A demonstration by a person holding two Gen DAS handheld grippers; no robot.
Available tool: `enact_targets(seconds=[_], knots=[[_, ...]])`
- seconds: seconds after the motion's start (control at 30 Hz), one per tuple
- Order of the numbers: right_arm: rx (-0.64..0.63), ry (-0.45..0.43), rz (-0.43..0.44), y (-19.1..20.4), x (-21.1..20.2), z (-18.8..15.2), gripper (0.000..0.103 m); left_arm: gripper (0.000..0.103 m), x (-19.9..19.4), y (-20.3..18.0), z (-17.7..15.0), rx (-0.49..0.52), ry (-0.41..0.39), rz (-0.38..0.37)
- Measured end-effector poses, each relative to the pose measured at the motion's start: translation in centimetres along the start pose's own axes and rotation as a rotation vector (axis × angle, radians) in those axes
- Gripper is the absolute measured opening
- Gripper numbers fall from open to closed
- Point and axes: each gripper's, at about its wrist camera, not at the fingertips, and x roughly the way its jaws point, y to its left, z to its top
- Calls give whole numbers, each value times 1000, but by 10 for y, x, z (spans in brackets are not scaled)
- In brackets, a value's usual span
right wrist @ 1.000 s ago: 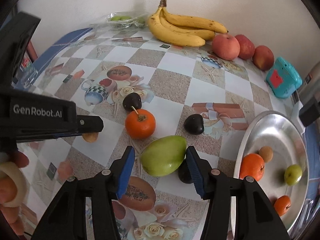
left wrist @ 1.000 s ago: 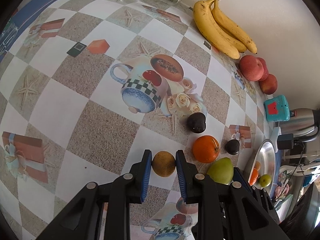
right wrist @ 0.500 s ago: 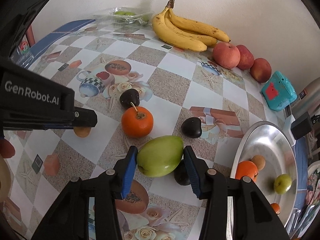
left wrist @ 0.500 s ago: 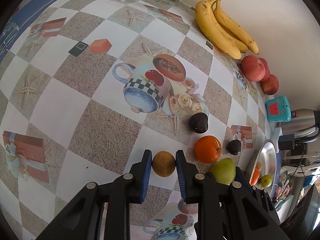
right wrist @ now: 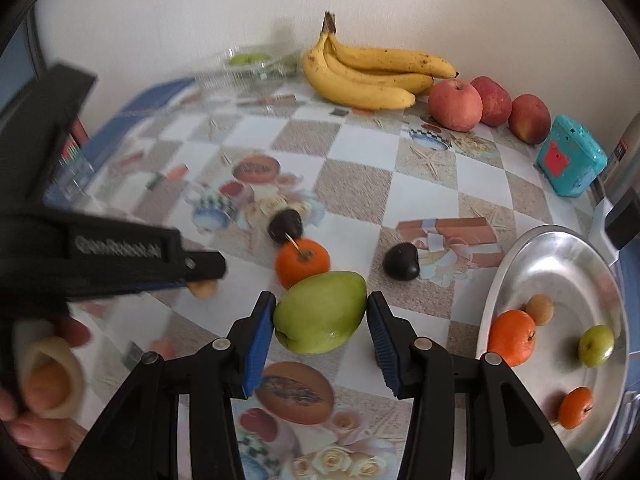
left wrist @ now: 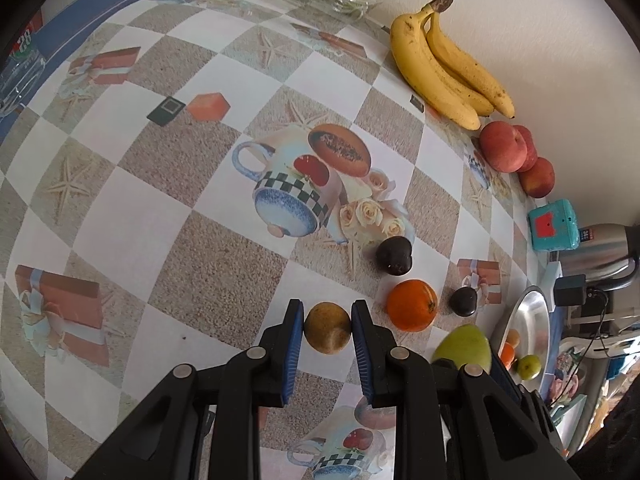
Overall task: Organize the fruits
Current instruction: 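Lift and carry the kiwi and green pear over the steel bowl with both grippers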
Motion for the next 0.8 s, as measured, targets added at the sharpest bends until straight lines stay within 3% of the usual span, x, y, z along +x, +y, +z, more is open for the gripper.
enact_targets(seconds=[0.33, 0.8], knots=[[56, -83, 31, -6, -35, 13, 49, 26, -25, -9, 2, 21, -68, -16], [222, -74, -52, -65, -51, 7, 49, 26, -30, -40, -10, 99, -65, -32]])
